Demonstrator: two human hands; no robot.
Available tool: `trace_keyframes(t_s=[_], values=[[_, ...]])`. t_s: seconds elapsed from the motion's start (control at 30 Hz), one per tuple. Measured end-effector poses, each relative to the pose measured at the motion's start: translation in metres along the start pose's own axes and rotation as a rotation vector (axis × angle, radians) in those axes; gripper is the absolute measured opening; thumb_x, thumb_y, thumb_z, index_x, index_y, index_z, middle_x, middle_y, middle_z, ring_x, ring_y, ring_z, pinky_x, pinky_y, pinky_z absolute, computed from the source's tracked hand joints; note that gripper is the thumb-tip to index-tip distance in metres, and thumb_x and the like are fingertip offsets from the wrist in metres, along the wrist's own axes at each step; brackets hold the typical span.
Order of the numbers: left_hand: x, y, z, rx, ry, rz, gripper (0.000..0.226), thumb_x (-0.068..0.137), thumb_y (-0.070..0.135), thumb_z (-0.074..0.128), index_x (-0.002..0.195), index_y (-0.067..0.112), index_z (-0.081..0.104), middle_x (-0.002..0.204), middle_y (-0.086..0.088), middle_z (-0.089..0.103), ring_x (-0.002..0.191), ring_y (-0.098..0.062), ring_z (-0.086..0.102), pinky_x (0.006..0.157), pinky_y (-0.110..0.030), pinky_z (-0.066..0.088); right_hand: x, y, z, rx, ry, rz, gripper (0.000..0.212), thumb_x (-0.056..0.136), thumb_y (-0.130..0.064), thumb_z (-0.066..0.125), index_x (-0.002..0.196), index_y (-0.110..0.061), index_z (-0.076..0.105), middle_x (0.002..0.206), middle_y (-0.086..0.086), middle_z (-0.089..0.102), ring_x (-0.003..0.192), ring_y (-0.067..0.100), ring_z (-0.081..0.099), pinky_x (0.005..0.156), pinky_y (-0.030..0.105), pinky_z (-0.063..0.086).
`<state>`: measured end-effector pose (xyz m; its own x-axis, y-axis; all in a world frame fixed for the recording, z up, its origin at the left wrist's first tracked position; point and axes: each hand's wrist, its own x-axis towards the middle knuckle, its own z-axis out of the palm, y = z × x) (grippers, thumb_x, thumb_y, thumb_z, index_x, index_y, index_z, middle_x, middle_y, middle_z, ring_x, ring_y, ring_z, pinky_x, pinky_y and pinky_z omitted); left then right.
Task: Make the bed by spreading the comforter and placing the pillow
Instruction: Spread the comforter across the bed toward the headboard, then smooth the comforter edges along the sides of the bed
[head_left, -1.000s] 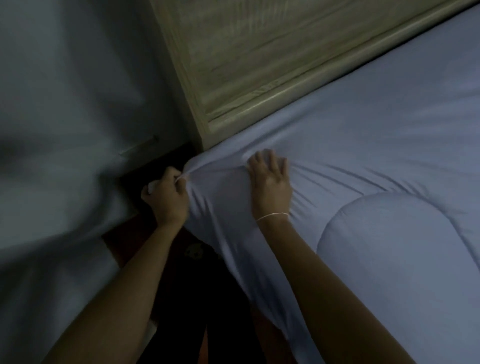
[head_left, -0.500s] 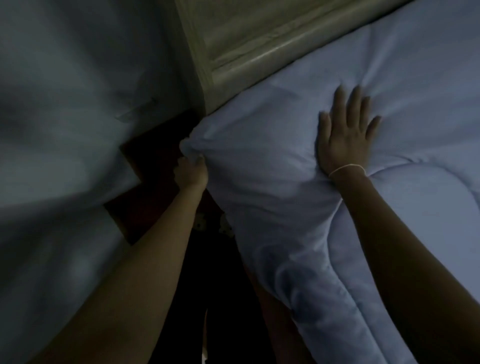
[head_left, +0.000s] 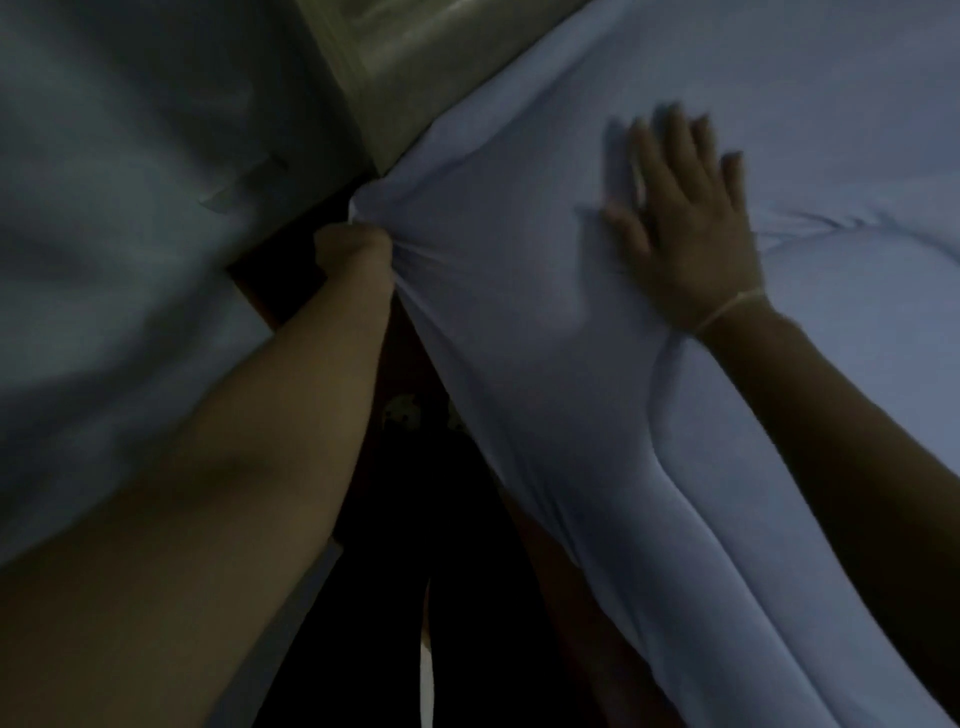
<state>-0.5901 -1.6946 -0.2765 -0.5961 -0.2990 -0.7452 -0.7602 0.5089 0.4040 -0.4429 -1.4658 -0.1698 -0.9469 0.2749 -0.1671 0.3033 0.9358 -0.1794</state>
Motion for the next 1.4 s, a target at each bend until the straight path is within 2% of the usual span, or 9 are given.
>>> trace_keyframes(t_s=[0.2, 0.43, 0.57, 0.67, 0.87, 1.0, 1.1, 1.23, 1.4], values=[[-0.012, -0.011, -0.006, 0.252, 0.226, 0.184, 0.037, 0.099, 0.02, 0.034, 0.126, 0.005, 0.056, 0.132, -0.012, 0.057, 0.12, -0.025, 0.053, 0.092, -0.027, 0.041, -0.175, -0.027, 0.072, -0.29, -0.083, -0.265, 0.063, 0.095, -0.036, 0.044, 0.15, -0.024, 0.017, 0.157, 0.011, 0.013, 0.144, 0.038, 0.007, 0.116, 0.05, 0.002], [-0.048, -0.027, -0.032, 0.253, 0.45, 0.64, 0.04, 0.1, 0.029, 0.035, 0.115, 0.001, 0.06, 0.118, -0.021, 0.062, 0.108, -0.032, 0.056, 0.086, -0.029, 0.036, -0.179, -0.055, 0.066, -0.166, -0.079, -0.378, 0.057, 0.091, -0.034, 0.049, 0.145, -0.023, 0.034, 0.155, 0.007, 0.024, 0.143, 0.031, 0.02, 0.116, 0.051, 0.009], [-0.103, 0.004, -0.001, 0.308, 0.039, 1.114, 0.042, 0.1, 0.031, 0.037, 0.131, 0.006, 0.05, 0.138, -0.014, 0.049, 0.127, -0.023, 0.044, 0.101, -0.008, 0.024, -0.149, -0.027, 0.034, -0.059, 0.142, 0.011, 0.057, 0.093, -0.034, 0.05, 0.146, -0.021, 0.032, 0.154, 0.013, 0.025, 0.142, 0.034, 0.021, 0.114, 0.05, 0.013], [-0.102, 0.022, 0.031, 0.472, -0.163, 1.03, 0.063, 0.098, 0.047, 0.028, 0.149, 0.012, 0.016, 0.158, -0.009, 0.014, 0.146, -0.023, 0.011, 0.12, -0.032, 0.006, -0.141, -0.018, 0.039, -0.094, 0.155, 0.248, 0.058, 0.098, -0.042, 0.04, 0.149, -0.019, 0.022, 0.157, 0.013, 0.017, 0.145, 0.034, 0.014, 0.116, 0.051, 0.006], [-0.075, 0.017, 0.045, 0.475, -0.169, 0.912, 0.064, 0.097, 0.051, 0.017, 0.15, 0.016, 0.008, 0.16, -0.004, 0.006, 0.147, -0.017, 0.004, 0.121, -0.039, 0.001, -0.182, -0.052, 0.099, -0.278, -0.014, -0.276, 0.047, 0.095, -0.022, 0.037, 0.141, -0.015, 0.041, 0.153, 0.01, 0.031, 0.142, 0.036, 0.017, 0.118, 0.049, -0.005], [-0.084, 0.019, 0.036, 0.583, -0.087, 0.951, 0.062, 0.1, 0.044, 0.02, 0.149, 0.007, 0.009, 0.159, -0.012, 0.006, 0.147, -0.023, 0.006, 0.121, -0.036, 0.003, -0.209, -0.061, 0.117, -0.362, -0.271, -0.377, 0.048, 0.087, -0.021, 0.031, 0.123, -0.011, 0.061, 0.142, 0.011, 0.048, 0.139, 0.032, 0.033, 0.117, 0.048, -0.01], [-0.124, 0.018, 0.031, 0.631, 0.046, 1.19, 0.063, 0.099, 0.041, 0.026, 0.148, 0.003, 0.014, 0.156, -0.021, 0.009, 0.146, -0.033, 0.007, 0.118, -0.038, 0.006, -0.24, -0.063, 0.119, -0.206, -0.276, -0.416, 0.034, 0.085, -0.016, 0.043, 0.102, -0.014, 0.073, 0.133, 0.012, 0.057, 0.13, 0.032, 0.046, 0.119, 0.048, 0.006], [-0.161, -0.009, 0.041, 0.884, -0.096, 1.645, 0.065, 0.095, 0.043, 0.036, 0.148, 0.01, 0.019, 0.154, -0.023, 0.017, 0.143, -0.037, 0.017, 0.116, -0.046, 0.014, -0.277, -0.041, 0.091, 0.006, 0.085, -0.124, 0.04, 0.092, -0.018, 0.048, 0.132, -0.012, 0.054, 0.145, 0.012, 0.043, 0.14, 0.03, 0.031, 0.116, 0.05, 0.016], [-0.141, -0.07, 0.026, 1.264, -0.145, 1.854, 0.071, 0.094, 0.055, 0.033, 0.15, 0.017, 0.012, 0.156, -0.018, 0.015, 0.144, -0.034, 0.015, 0.115, -0.052, 0.015, -0.345, -0.01, 0.116, -0.236, -0.257, -0.148, 0.041, 0.086, -0.02, 0.044, 0.122, -0.015, 0.062, 0.146, 0.009, 0.043, 0.142, 0.028, 0.025, 0.119, 0.046, -0.002]])
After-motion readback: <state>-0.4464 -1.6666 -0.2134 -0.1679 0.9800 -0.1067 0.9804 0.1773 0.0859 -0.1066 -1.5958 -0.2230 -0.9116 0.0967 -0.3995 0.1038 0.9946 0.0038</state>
